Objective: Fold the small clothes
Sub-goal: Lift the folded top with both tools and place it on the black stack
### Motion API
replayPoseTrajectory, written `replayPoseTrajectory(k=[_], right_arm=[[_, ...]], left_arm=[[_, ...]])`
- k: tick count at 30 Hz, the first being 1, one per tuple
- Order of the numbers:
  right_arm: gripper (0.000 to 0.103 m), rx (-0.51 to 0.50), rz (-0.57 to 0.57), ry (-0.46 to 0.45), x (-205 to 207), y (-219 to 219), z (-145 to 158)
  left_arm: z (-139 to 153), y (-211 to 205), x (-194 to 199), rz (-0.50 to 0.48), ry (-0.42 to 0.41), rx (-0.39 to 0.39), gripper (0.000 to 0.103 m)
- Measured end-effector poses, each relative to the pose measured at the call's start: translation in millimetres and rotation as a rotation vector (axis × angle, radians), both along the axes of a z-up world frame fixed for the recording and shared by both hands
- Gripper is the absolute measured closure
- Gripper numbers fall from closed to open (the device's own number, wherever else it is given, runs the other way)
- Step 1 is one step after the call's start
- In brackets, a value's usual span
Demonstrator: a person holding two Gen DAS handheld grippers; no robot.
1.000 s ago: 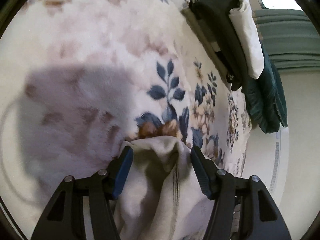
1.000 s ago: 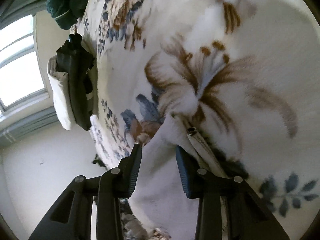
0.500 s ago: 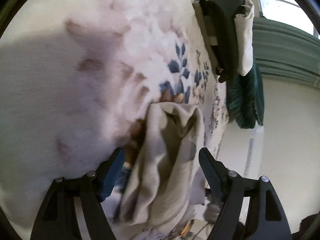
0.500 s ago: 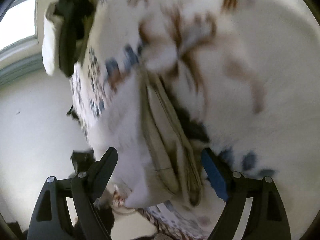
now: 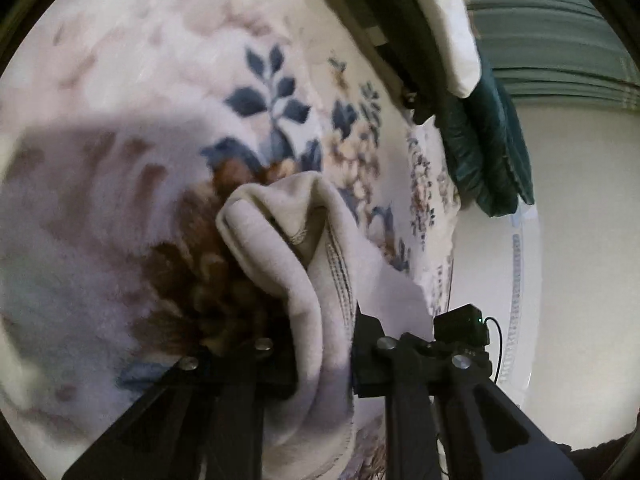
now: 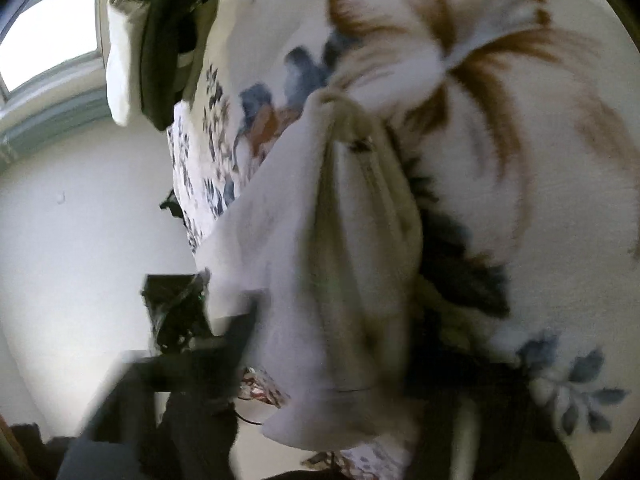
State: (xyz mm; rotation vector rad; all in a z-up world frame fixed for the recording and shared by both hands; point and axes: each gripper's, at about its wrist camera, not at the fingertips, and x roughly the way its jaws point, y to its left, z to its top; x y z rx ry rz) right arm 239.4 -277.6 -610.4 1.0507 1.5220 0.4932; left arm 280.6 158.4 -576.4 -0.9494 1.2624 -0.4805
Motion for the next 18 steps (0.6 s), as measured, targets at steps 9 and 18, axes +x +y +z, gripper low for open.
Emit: replayPoseTrajectory(k=[9,18], right_arm=[[0.083,-0.011,-0.084,-0.088,7.7,15.8,61.8],[0.083,-0.036,-0.115,-0.204,93.8,39.7,172.1]], left_arm=[[52.2,17.5,15.7,0.011,-0.034,0.011,0.090],[155.5,37.9,118.4,-0.011,-0.145,0.081,0.090]])
